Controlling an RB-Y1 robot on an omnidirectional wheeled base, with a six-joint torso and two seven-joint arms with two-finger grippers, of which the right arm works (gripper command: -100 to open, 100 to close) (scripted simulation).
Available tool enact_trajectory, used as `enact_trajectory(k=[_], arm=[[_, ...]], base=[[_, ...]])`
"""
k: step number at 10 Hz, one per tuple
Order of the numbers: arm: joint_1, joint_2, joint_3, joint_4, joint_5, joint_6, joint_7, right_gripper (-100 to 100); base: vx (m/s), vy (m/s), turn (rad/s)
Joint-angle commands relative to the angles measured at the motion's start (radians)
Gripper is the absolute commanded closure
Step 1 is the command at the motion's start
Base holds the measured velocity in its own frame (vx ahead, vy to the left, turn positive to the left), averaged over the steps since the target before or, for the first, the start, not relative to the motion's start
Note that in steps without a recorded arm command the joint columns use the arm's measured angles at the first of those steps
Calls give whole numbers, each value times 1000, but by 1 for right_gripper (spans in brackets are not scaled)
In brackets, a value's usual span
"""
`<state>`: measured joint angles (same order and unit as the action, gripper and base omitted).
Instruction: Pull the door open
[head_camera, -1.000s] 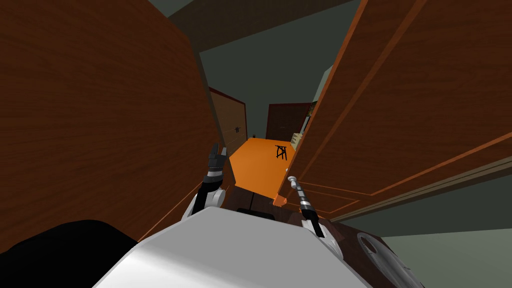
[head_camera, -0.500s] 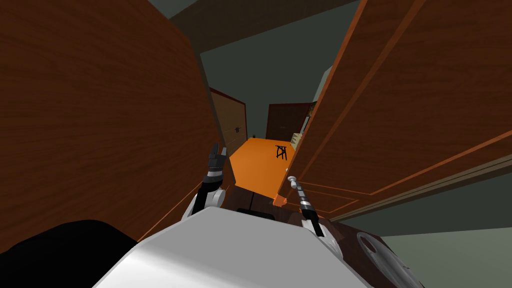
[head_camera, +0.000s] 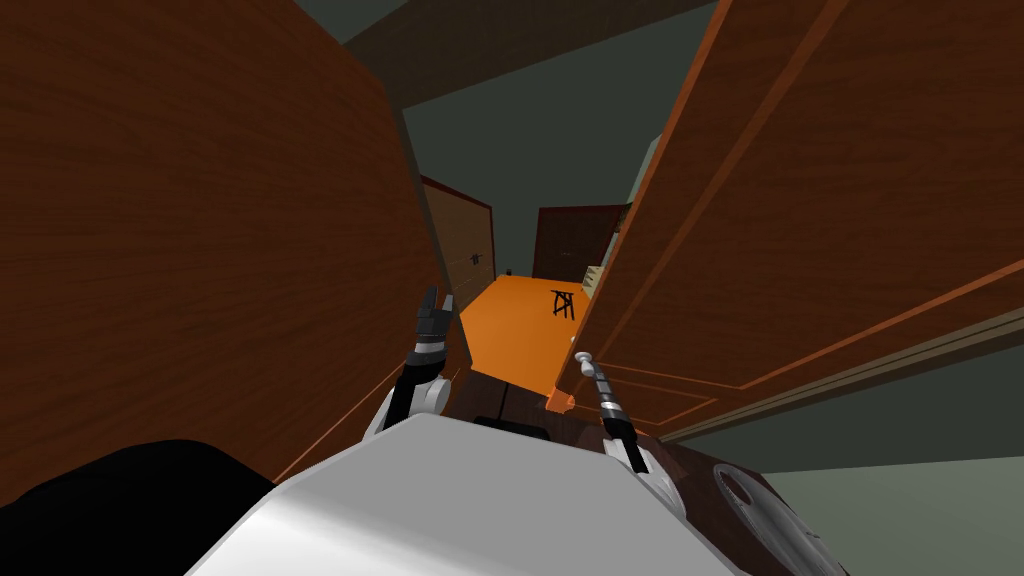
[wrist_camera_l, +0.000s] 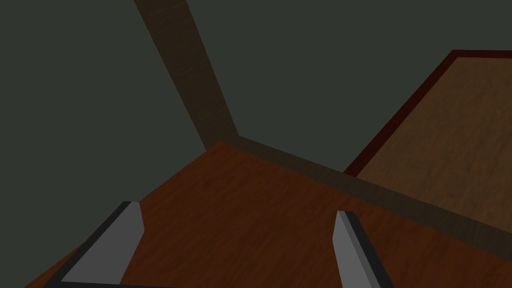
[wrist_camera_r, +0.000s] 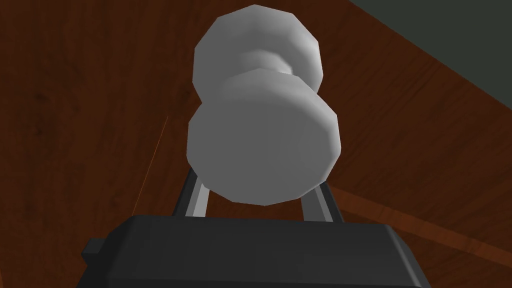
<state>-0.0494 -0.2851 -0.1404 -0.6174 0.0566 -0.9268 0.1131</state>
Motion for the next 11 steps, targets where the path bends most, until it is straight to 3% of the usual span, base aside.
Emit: enact_trajectory(k=[1,10,11], arm=[[0,24,25,-6,-1,1,-38,100],[-13,12,84,5,-77,3,-246,100],[-13,12,84,67,-77,3,-246,100]], base=[[-30,-18,27],[-27,-14,21],[-9,-1,16]])
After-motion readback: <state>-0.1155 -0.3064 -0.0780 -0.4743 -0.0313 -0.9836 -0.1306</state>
